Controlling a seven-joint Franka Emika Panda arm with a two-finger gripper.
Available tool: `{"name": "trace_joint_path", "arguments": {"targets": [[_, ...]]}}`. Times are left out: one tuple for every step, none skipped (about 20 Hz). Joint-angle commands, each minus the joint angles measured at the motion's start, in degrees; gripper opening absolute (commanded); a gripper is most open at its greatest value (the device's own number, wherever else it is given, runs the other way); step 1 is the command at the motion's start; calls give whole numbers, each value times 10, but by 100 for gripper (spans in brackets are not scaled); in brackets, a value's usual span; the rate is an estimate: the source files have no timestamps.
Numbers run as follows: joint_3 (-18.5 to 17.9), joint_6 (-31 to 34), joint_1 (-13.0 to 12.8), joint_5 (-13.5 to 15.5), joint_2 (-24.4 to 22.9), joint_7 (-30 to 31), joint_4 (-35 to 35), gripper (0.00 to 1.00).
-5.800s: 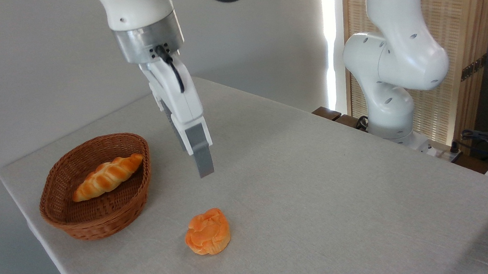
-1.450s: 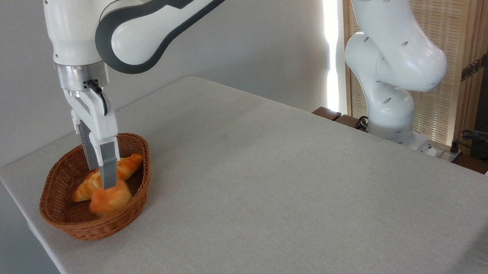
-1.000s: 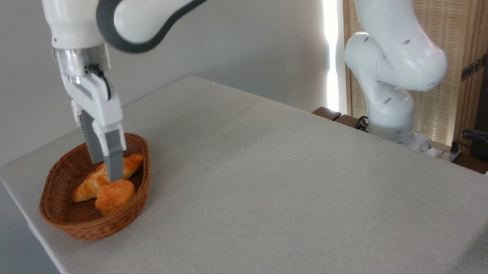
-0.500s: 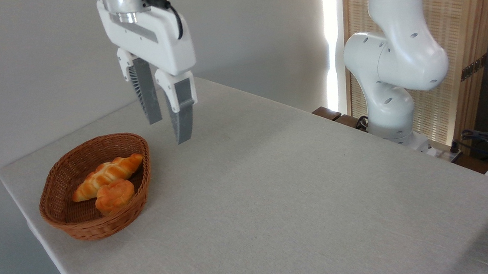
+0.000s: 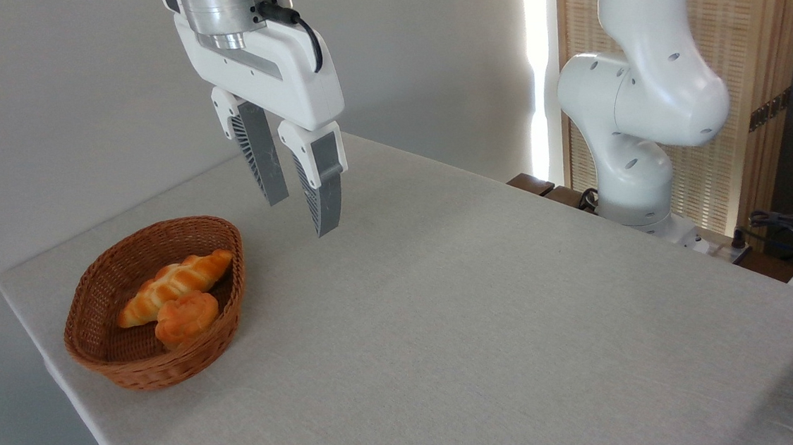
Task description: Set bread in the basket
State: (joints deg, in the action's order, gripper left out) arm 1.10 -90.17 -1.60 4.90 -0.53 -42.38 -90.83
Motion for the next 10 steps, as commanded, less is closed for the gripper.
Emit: {"name": "trace_joint_path", "arguments": {"targets": [[1,9,1,-36,0,-3,3,100],[3,10,1,-46,0,-2,2,100],[3,10,1,-46,1,-1,3,100],[4,10,1,-46,1,-1,2,100],[4,10,1,-46,1,-1,2,100],[4,8,1,-44,1,-1,3,100],[4,7,1,-43,1,-1,3,100],[3,7,1,-42,1,-1,3,100],[2,6,1,-42,1,-1,3,100],[1,6,1,-41,1,-2,2,100]]}}
